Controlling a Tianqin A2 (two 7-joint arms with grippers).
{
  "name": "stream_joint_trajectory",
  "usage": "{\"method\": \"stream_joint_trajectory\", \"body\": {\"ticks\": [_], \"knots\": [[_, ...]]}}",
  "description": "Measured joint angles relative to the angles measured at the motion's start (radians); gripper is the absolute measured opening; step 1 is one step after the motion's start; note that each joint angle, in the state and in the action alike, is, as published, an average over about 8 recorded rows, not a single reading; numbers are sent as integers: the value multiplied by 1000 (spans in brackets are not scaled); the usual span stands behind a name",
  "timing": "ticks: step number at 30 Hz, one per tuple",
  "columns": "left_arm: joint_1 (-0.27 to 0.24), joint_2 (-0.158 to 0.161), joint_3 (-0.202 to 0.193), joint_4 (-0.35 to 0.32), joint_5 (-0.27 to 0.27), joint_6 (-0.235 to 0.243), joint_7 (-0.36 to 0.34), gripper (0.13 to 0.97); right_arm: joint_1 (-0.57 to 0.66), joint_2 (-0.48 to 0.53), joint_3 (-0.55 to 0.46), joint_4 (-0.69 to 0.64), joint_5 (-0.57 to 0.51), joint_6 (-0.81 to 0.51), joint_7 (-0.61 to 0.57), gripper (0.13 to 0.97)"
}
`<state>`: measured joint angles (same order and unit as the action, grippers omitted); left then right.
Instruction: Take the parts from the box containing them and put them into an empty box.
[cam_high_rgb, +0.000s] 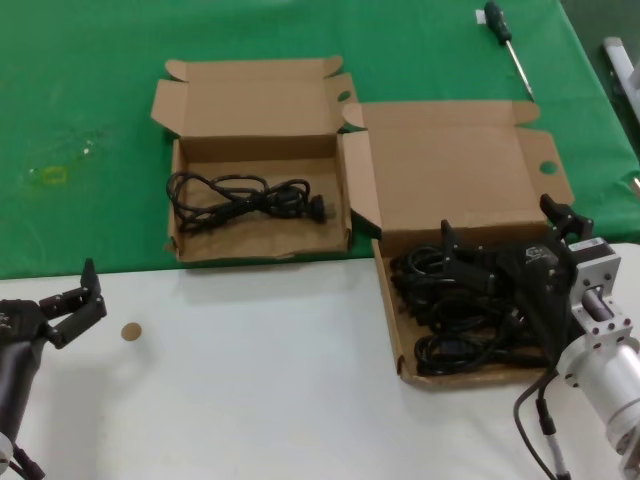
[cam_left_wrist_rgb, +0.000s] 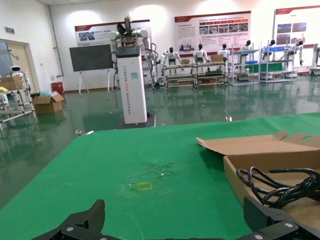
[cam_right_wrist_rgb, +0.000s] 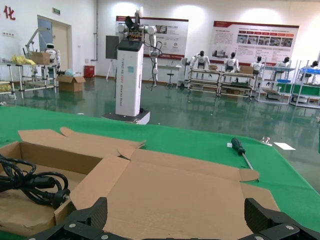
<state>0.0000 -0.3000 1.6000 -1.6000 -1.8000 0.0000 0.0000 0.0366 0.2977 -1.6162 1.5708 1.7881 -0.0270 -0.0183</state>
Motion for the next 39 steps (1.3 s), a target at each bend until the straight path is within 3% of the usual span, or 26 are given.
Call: {"method": "stream_joint_trajectory", "body": {"ticks": [39], "knots": [[0,0,0,0,0,0,0,966,0,0,0,0,0,0,0,966]]}}
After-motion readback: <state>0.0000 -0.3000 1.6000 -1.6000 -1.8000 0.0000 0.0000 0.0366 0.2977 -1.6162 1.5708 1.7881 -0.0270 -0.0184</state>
